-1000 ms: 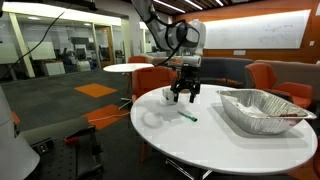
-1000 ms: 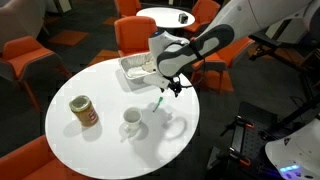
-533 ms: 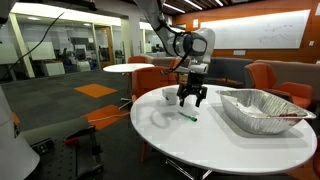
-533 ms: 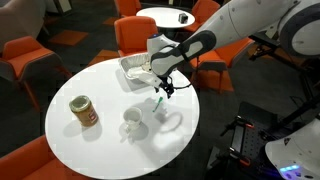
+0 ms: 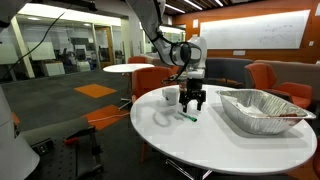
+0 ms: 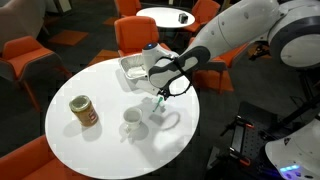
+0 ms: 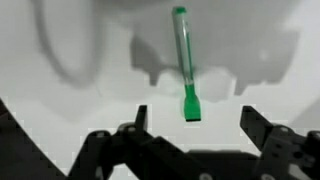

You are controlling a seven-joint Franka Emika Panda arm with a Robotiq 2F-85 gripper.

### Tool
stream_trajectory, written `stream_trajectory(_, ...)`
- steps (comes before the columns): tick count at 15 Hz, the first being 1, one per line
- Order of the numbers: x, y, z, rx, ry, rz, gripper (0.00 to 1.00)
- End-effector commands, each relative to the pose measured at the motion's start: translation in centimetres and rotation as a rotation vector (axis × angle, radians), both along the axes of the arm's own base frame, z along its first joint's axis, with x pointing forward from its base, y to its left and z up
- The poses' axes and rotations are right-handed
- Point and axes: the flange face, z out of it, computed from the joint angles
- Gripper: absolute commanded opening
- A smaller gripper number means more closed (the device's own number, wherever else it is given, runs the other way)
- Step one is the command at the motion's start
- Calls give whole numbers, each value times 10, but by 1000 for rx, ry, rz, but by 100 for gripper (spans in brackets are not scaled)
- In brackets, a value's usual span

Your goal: Move the green marker to the right

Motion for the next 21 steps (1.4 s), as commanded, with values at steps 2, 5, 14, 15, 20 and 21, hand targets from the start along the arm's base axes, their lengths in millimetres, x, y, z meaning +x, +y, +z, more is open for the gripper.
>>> stream_trajectory(2, 4, -8, -8, -71, -47, 55, 96)
stream_trajectory(5, 3, -7, -16, -75, -65, 74, 71)
stream_trajectory(14, 1, 7, -23, -72, -86, 108, 2)
stream_trajectory(15, 1, 8, -21, -69, -90, 107, 2)
stream_trajectory(20, -8, 7, -2, -27, -109, 133, 6)
stream_trajectory(21, -14, 6, 3, -27, -107, 152, 6)
